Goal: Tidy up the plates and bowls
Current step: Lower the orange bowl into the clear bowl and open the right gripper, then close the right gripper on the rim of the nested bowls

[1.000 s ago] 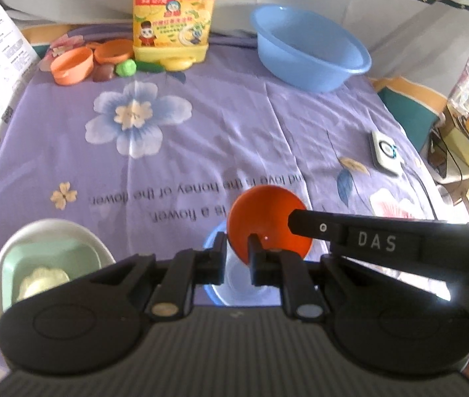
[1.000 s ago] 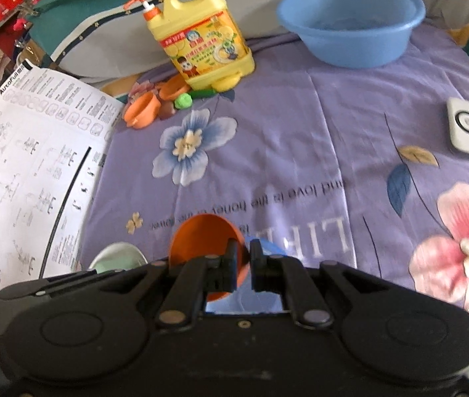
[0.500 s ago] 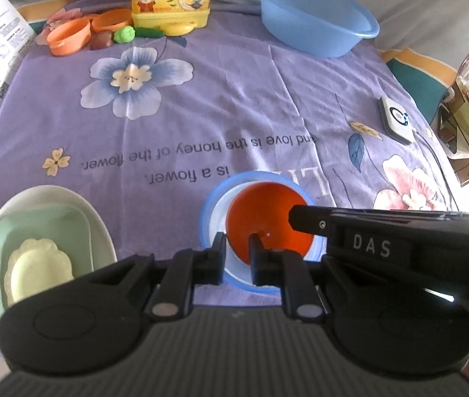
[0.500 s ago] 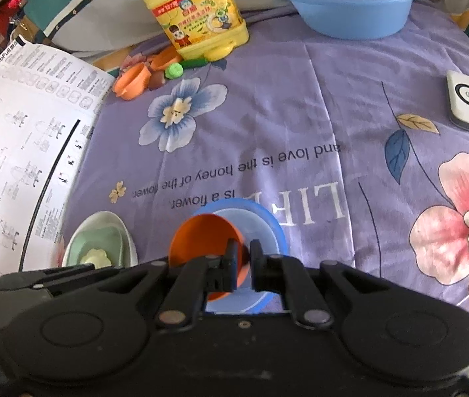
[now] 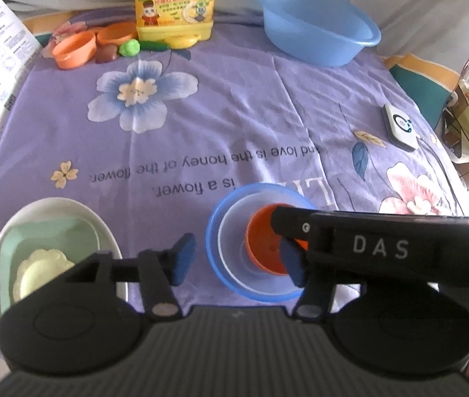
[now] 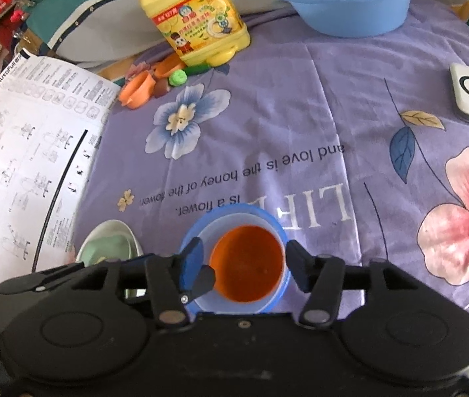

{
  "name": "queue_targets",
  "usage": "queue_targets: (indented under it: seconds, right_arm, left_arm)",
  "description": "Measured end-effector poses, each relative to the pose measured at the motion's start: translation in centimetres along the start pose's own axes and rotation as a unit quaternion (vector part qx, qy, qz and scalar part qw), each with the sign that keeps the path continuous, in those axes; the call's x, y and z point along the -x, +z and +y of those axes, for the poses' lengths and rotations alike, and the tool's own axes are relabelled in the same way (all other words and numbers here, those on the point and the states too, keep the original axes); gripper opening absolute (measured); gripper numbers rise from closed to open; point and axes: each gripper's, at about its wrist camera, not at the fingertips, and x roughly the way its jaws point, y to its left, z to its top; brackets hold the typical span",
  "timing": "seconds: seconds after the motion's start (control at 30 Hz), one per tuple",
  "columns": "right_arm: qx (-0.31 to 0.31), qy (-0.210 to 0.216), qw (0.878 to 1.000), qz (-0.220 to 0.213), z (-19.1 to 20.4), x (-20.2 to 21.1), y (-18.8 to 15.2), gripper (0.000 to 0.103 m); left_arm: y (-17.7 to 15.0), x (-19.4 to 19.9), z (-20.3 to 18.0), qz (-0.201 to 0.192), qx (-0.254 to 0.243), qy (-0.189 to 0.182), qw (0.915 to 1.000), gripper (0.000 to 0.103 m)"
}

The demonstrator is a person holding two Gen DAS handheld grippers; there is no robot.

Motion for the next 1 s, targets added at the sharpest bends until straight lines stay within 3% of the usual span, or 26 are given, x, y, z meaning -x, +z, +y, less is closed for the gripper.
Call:
queue_targets:
  seconds: [0.1, 0.17, 0.23, 0.33, 0.53, 1.0]
  right_arm:
    - [-0.001, 0.005, 1.0, -0.007, 0.1, 0.6, 0.0, 0.069]
    - [0.001, 0.006, 1.0, -0.014, 0.2, 1.3, 0.1, 0.075]
    - [0.0, 0.007, 1.0, -0.023, 0.2, 1.9, 0.1, 0.083]
    - [-0.008, 0.006, 0.999, -0.038, -0.2, 2.9, 0.3, 0.094]
    - [-0.02, -0.009, 0.998, -0.063, -1.1, 4.6, -0.3, 0.103]
    - [-0.03, -0.059, 0.996, -0.056, -3.5, 4.2, -3.8, 0.103]
  left_arm:
    - [0.1, 0.6, -0.1, -0.01, -0.003, 0.006, 0.9999, 0.073]
    - [0.0, 1.2, -0.2, -0.019, -0.007, 0.012, 0.9997, 0.092]
    - [0.0, 2.0, -0.2, -0.031, -0.01, 0.017, 0.9993, 0.103]
    - [0.0, 3.0, -0.2, -0.044, -0.015, 0.022, 0.9987, 0.103]
    - [-0.9, 4.4, 0.6, -0.071, -0.01, 0.028, 0.997, 0.103]
    - [-4.8, 3.1, 4.3, -0.065, 0.045, 0.031, 0.9964, 0.103]
